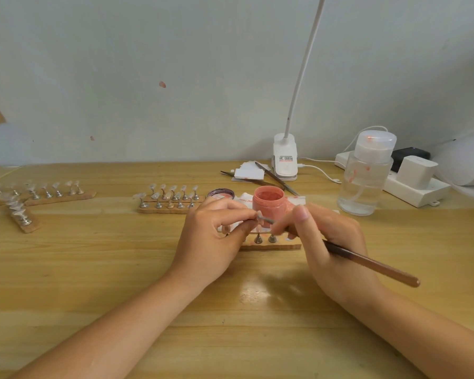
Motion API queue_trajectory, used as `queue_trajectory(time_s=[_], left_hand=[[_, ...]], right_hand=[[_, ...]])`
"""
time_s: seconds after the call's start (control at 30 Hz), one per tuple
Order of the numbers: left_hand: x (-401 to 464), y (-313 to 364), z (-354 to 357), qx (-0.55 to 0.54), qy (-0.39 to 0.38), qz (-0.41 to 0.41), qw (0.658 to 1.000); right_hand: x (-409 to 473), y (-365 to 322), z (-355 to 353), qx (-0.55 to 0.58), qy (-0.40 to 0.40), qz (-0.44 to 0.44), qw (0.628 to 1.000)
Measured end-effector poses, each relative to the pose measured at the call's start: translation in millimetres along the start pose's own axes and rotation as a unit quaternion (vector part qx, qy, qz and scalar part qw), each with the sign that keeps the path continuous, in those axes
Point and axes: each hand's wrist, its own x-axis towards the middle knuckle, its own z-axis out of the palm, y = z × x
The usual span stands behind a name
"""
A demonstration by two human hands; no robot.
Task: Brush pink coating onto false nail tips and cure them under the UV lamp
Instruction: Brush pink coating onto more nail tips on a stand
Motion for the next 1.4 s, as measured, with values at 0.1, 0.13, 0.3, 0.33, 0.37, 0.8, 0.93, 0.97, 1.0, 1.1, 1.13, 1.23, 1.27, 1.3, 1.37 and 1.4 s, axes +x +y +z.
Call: queue_trajectory(time_s=[0.1, 0.13, 0.3, 0.33, 0.37, 0.8, 0.93, 0.97, 1.0, 1.1, 1.13, 1.23, 1.27, 1.3, 1.37, 1.4], left_hand=[[0.1, -0.6, 0.3, 0.0, 0.006, 0.004, 1.0], [0.1, -1.3, 0.6, 0.0, 0.008, 0.005, 1.0], [-0.2, -3.3, 1.4, -0.004, 0.011, 0.002, 1.0], [0.1, -3.1, 1.7, -0.005, 0.013, 0.002, 1.0], [0.0, -3.2, 1.7, -0.006, 0.015, 0.004, 1.0], [-0.1, -2.9, 1.7, 0.0, 0.007, -0.015, 1.0], [-0.6, 0.2, 1.4, 0.001, 0.0, -0.037, 0.999], [-0.8, 0.7, 1.4, 0.003, -0.001, -0.042, 0.999], [-0.9, 1.1, 1.4, 0.006, -0.001, -0.047, 0.999], [-1.3, 2.5, 1.0, 0.01, -0.005, -0.054, 0.998], [-1.3, 2.8, 1.0, 0.011, -0.008, -0.055, 0.998], [-0.8, 3.3, 1.1, 0.008, -0.006, -0.058, 0.998], [-0.8, 3.2, 1.3, 0.008, -0.003, -0.056, 0.998], [-0.9, 3.1, 1.3, 0.008, -0.001, -0.055, 0.998], [-1.0, 3.6, 0.9, 0.011, -0.004, -0.058, 0.998], [-1.0, 4.1, 0.5, 0.011, -0.007, -0.059, 0.998]], right_hand=[[-0.9, -0.5, -1.7, 0.033, 0.005, 0.004, 0.999], [-0.5, -1.2, -1.8, 0.022, 0.009, -0.002, 1.0], [-1.2, -1.0, -1.3, 0.039, -0.004, 0.041, 0.998], [-1.8, -1.1, -1.8, 0.049, 0.002, 0.04, 0.998], [-2.1, -1.7, -1.9, 0.049, 0.009, 0.032, 0.998], [-0.4, -3.6, -0.6, 0.024, -0.009, 0.05, 0.998], [-1.8, -3.7, -2.5, 0.043, 0.004, 0.044, 0.998], [-1.1, -3.9, -2.4, 0.02, 0.001, 0.037, 0.999], [0.0, -3.8, -2.0, -0.003, -0.005, 0.035, 0.999], [-0.1, -2.0, -1.7, 0.006, -0.01, 0.058, 0.998], [-0.7, -1.6, -2.6, 0.02, -0.002, 0.06, 0.998], [-0.4, -2.1, -3.4, 0.011, 0.003, 0.029, 1.0], [0.4, -2.4, -3.0, -0.009, -0.004, 0.022, 1.0], [0.6, -2.2, -2.3, -0.021, -0.011, 0.021, 0.999], [-0.4, -1.6, -2.3, -0.009, -0.01, 0.039, 0.999], [-0.9, -1.2, -3.3, 0.006, -0.001, 0.05, 0.999]])
